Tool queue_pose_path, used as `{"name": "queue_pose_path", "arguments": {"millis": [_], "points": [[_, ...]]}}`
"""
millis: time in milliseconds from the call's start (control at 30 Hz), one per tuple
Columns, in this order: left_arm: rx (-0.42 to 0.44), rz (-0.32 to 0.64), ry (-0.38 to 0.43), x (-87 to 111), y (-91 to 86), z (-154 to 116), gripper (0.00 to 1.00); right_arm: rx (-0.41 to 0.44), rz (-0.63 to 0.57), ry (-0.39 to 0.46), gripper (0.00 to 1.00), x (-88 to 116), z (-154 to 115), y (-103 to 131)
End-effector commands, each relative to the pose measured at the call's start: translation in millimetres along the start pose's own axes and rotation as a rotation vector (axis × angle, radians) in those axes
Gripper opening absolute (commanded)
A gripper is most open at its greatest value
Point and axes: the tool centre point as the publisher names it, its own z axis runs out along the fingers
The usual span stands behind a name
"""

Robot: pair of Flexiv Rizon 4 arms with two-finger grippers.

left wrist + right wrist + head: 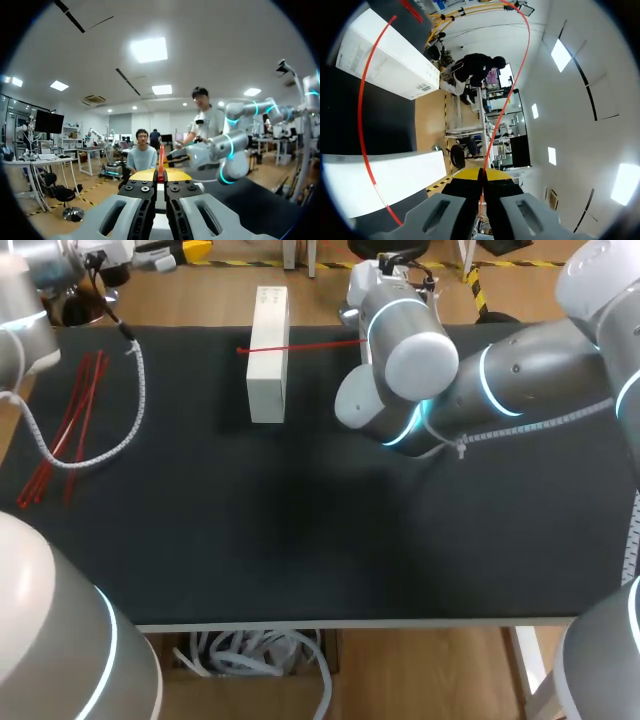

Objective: Grab the tape and strap the tape.

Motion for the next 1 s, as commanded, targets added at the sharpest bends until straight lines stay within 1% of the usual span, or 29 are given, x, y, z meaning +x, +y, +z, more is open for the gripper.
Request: {"name": "queue_pose_path", "arguments": {"millis": [33, 267, 533, 667, 767, 833, 900, 933, 1000], "points": [[-0.101, 0.018, -0.027, 11.9, -16.8, 5.6, 0.00, -0.009, 0.000, 0.013, 0.00, -2.7, -4.7, -3.2], [-0.180, 0.045, -0.045, 12.8, -23.5, 5.4, 0.00, -0.010, 0.000, 0.016, 0.00, -1.5, -6.4, -4.7], [-0.216, 0.069, -0.029, 15.6, -28.4, 7.7, 0.00, -0.023, -0.001, 0.016, 0.00, -2.0, -8.5, -4.3], [-0.199, 0.060, -0.016, 16.0, -27.3, 10.0, 0.00, -0.024, 0.019, 0.028, 0.00, -3.3, -8.4, -3.5], [-0.155, 0.048, -0.010, 15.2, -25.7, 11.3, 0.00, -0.024, 0.042, 0.043, 0.00, -4.1, -9.8, -2.8], [-0.158, 0.039, -0.014, 14.1, -24.4, 11.6, 0.00, -0.027, 0.057, 0.051, 0.00, -4.3, -10.8, -2.6], [-0.158, 0.039, -0.014, 14.1, -24.4, 11.6, 0.00, -0.025, 0.067, 0.050, 0.73, -5.4, -12.4, -2.2], [-0.158, 0.039, -0.014, 14.1, -24.4, 11.6, 0.00, -0.035, 0.078, 0.054, 1.00, -6.1, -13.6, -2.1], [-0.158, 0.039, -0.014, 14.1, -24.4, 11.6, 0.00, -0.029, 0.072, 0.050, 1.00, -6.5, -14.2, -2.0]]}}
